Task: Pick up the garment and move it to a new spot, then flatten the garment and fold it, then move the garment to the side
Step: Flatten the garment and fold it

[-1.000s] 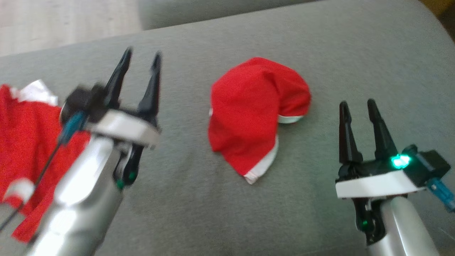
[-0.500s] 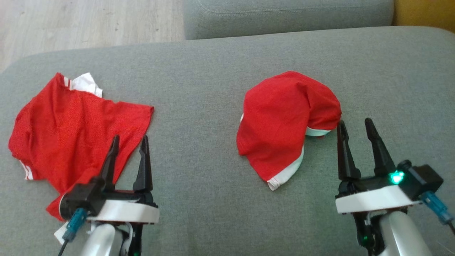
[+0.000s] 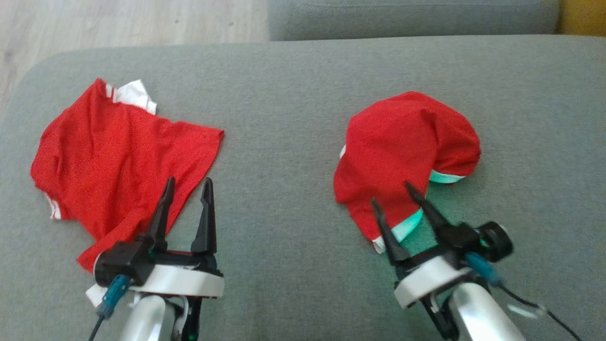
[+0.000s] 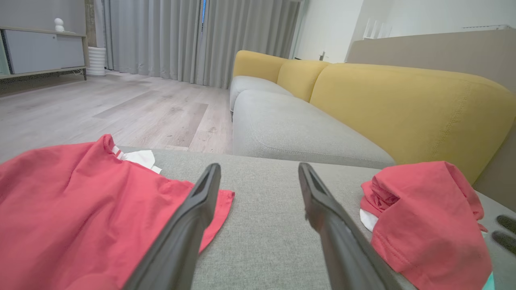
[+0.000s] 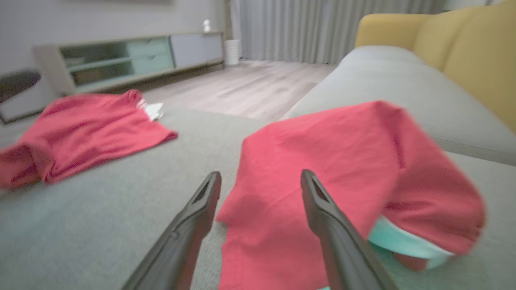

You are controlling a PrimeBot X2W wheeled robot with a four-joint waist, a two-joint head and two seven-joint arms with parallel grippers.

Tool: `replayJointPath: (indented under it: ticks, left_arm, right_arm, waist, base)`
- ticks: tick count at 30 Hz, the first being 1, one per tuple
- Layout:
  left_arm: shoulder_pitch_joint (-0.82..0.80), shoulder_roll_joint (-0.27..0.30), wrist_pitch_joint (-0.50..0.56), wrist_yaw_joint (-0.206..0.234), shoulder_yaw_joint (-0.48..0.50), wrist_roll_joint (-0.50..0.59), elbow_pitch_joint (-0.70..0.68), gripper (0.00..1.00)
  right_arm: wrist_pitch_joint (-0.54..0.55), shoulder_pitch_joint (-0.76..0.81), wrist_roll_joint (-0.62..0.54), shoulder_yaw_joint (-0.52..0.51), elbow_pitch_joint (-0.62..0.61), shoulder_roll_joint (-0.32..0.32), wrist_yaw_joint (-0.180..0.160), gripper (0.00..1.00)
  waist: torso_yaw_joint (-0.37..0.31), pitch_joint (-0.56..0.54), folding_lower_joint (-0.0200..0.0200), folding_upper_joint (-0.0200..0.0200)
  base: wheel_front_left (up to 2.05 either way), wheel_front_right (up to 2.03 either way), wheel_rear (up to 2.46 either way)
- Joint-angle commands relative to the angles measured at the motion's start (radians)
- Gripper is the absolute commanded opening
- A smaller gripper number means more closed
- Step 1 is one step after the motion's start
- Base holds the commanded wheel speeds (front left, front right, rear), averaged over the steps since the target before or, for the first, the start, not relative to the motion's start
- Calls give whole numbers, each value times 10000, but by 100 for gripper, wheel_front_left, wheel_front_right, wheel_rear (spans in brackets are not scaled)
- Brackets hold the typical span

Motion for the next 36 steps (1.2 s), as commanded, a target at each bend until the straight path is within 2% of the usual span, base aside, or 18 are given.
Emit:
replayJointPath:
  ticks: [1,10,18,19,20,21,30,36]
  left_arm:
    - [-552,-22,-52,-79,327,100,-236,100]
    - [-846,-134,-53,-172,185,-18,-61,100]
    - [-989,-146,-53,-188,58,-213,-49,100]
    - [-1002,-146,-53,-189,61,-224,-42,100]
    - [-1014,-146,-53,-189,70,-230,-33,100]
    - [-1023,-147,-53,-190,81,-233,-21,100]
    - [-858,-148,-53,-192,145,-256,9,100]
    - [-644,-148,-53,-193,242,-499,-57,100]
  right_arm:
    - [94,-740,-525,444,315,-43,50,100]
    - [1261,-2372,-1906,613,3355,-42,50,100]
    - [2278,-3028,-1522,696,5213,-42,50,100]
    - [2305,-3082,-1459,714,5347,-42,50,76]
    - [2258,-3125,-1383,716,5433,-42,50,10]
    - [2155,-3162,-1272,706,5477,-42,50,0]
    - [712,-3647,14,961,4960,-42,50,0]
    - [342,-4538,1497,1850,3875,-41,50,0]
  waist:
    - [241,188,0,0]
    - [996,750,0,0]
    - [1276,1026,0,0]
    - [1282,1027,0,0]
    - [1279,1019,0,0]
    - [1270,1004,0,0]
    - [1076,500,0,0]
    - [1099,44,0,0]
  base:
    - [0,0,0]
    - [0,0,0]
    - [0,0,0]
    - [0,0,0]
    - [0,0,0]
    - [0,0,0]
    - [0,0,0]
    - [0,0,0]
